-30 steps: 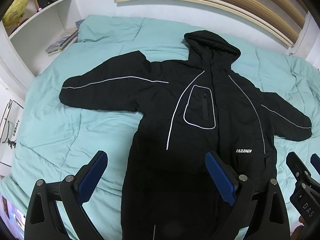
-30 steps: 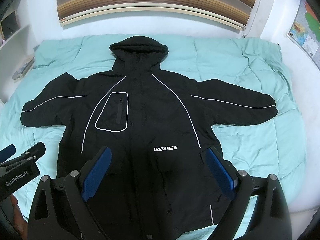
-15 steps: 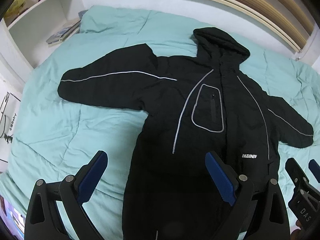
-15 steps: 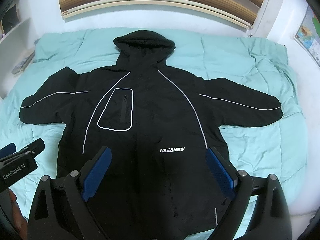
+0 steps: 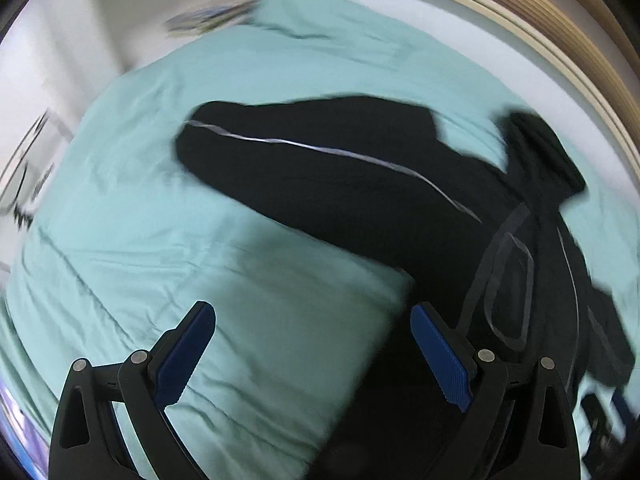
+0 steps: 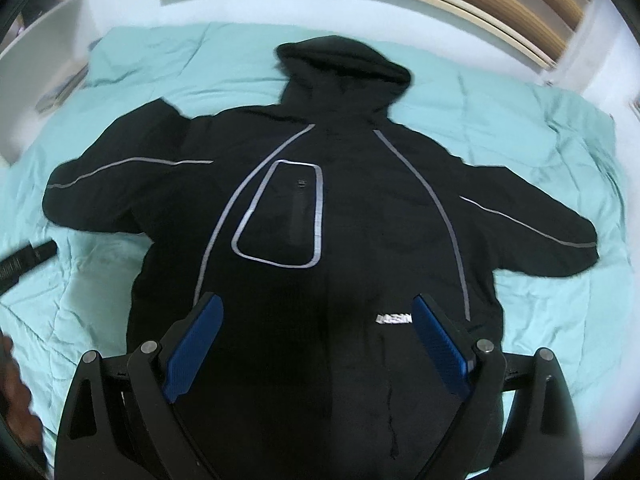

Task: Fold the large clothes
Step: 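Grasp the sleeve cuff nearest the left gripper and lift it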

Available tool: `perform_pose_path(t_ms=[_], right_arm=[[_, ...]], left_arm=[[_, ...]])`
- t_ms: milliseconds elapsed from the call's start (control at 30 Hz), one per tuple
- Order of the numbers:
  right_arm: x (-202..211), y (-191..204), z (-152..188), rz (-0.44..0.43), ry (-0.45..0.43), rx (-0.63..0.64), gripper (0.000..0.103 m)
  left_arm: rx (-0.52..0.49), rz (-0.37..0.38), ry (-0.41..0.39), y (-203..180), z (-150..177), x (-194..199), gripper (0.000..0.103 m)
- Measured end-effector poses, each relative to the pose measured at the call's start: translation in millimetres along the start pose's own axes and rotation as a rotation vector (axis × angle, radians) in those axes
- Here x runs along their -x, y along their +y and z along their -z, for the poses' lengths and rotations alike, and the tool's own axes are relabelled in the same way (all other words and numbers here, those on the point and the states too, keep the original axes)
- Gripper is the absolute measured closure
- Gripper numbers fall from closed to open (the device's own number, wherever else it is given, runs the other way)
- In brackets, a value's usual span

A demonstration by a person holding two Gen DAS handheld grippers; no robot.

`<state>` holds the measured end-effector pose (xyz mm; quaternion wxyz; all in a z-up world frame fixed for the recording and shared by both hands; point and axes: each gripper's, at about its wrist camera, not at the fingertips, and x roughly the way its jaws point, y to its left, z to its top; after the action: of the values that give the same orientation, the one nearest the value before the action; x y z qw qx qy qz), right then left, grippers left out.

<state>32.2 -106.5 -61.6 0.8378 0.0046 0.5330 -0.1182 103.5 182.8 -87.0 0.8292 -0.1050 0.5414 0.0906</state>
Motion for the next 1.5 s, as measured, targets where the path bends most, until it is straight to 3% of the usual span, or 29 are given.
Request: perform_pose_path(t_ms=[200,333,700,833,933,1000,1033,1067,1167,1367,1500], right_arm=[[-21,34,-10,-0.009,0.006,0.085,0.007],[-34,47,-11,-0.006,0.026,0.117,0.007],[-66,72,-16,0.022,0.069,0.181,0.007],[-77,78,-17,0.026,0.087,0.197,0.007],[-84,83,-16,0.029,0.098,0.209,0.007],[-87,85,-16,0.03,0.102,0.216,0.007],[-88,86,-15,0.03,0.103,0.216,0.007],[-91,88,-15,0.03,0.107,0.218,0.007],[-95,93,-16,0.022,0.106,0.222,0.007],[-99,116,-42,-0.066,0.004,0.225,0.007],[-108,139,-67,-0.166,-0.063,0.208,0.007]], left_arm=[[0.239,-0.021,-0.11,100,-54,-33,0.005],[0.362,0.019,-0.152,147,-85,-65,0.005],[0.459,0.029,-0.113,188,-131,-164,0.005],[0.45,0.01,-0.075,194,-142,-194,0.005],[0.436,0.047,-0.041,200,-147,-219,0.005],[0.444,0.066,-0.05,203,-149,-224,0.011],[0.45,0.085,-0.067,204,-149,-224,0.029],[0.449,0.119,-0.07,203,-150,-224,0.062],[0.427,0.1,-0.115,197,-154,-208,0.086],[0.401,0.118,-0.261,192,-149,-143,0.094],[0.399,0.027,-0.299,203,-142,-120,0.094]])
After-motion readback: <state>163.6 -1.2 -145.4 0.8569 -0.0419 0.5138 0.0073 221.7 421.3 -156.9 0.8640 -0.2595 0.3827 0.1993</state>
